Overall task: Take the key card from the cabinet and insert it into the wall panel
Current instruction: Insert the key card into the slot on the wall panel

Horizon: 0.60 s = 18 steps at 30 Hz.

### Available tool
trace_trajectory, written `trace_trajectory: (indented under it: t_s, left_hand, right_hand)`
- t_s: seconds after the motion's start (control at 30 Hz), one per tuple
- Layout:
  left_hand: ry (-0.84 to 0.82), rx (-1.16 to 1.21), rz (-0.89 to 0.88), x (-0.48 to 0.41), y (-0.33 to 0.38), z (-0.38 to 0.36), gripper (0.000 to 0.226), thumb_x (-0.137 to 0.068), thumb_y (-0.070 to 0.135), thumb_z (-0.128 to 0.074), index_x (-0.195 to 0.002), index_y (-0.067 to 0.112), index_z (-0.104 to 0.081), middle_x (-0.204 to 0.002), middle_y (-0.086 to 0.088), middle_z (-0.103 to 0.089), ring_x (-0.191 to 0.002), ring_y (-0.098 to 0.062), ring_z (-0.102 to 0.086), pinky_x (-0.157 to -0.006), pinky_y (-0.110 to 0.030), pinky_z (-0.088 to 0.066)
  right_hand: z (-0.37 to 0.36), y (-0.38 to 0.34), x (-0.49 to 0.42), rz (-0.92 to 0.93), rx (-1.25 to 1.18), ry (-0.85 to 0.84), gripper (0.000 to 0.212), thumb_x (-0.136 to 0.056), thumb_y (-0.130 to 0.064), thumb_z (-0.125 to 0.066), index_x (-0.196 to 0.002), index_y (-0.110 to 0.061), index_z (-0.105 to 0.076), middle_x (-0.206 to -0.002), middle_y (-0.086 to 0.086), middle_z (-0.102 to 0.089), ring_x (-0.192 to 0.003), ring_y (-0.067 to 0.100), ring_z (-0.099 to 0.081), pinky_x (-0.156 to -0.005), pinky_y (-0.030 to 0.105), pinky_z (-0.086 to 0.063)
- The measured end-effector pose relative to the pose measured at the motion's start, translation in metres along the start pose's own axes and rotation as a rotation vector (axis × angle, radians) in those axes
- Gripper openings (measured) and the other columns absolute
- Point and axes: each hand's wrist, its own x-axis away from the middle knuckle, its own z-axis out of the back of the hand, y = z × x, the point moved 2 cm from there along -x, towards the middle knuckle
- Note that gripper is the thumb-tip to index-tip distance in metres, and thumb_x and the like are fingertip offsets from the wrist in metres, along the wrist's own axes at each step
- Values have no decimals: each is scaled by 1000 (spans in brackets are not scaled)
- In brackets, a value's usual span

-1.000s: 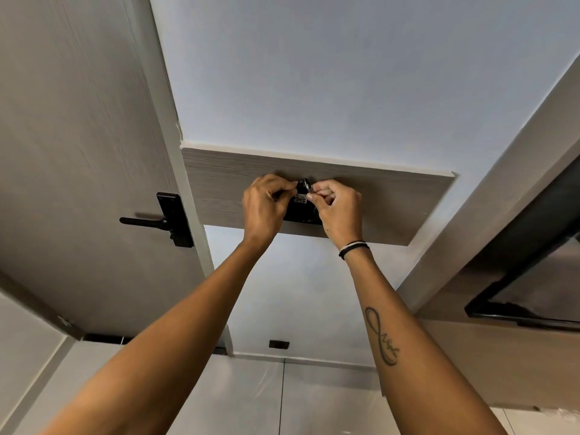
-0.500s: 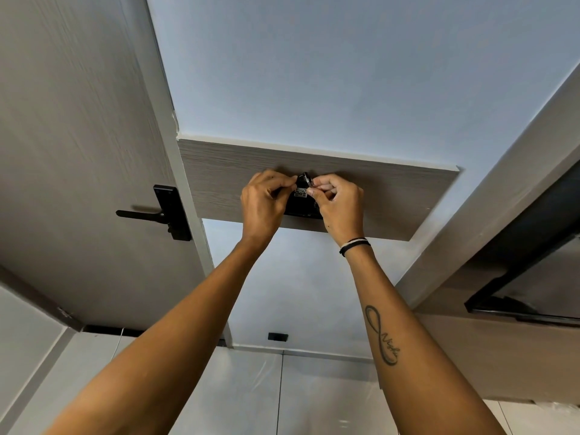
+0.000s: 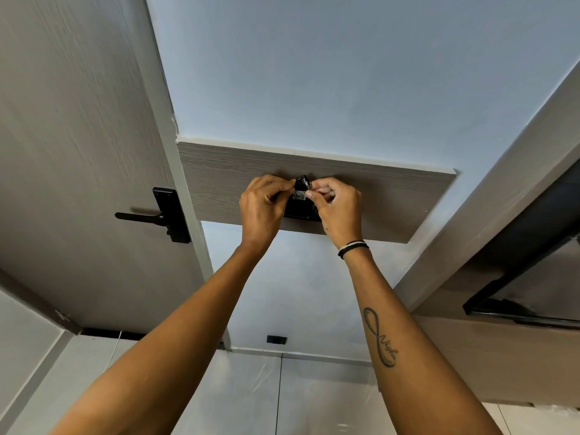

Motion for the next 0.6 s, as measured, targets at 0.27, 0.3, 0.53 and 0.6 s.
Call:
trace_trajectory:
  t_s: [0.27, 0.3, 0.53, 0.6]
  left_hand:
    - [-8, 2, 3, 0, 3, 1, 11, -90, 6, -80, -99, 8, -85, -94, -8, -81, -90, -26, -72, -79, -37, -60]
    - [-7, -3, 3, -1, 4, 1, 11, -90, 6, -80, -100, 8, -85, -94, -8, -81, -90, -25, -72, -79, -37, -59]
    - [-42, -22, 4, 1, 5, 4, 16, -90, 4, -80, -105, 8, -84, -98, -9, -82, -94, -27, -72, -82, -37, -60]
    - [-58, -23, 19, -1, 6, 5, 16, -90, 4, -80, -105, 8, -85, -99, -9, -82, -96, -27, -72, -83, -39, -60]
  right_hand:
    - [0, -1, 0, -10, -6, 1, 12, -85, -13, -81, -97, -12, -78, -82, -8, -73, -73, -2, -67, -70, 13, -57]
    - [0, -2, -1, -14, -7, 2, 13, -85, -13, -82, -97, -12, -78, -83, -6, -74, -73, -1, -68, -70, 14, -57]
    - [1, -2, 0, -36, -13, -7, 13, -86, -13, -81, -98, -11, -78, -85, -3, -76, -73, -3, -66, -68, 7, -53]
    - [2, -4, 0, -49, -8, -17, 13, -86, -13, -81, -98, -11, -78, -84, -4, -74, -72, -3, -67, -67, 8, -54]
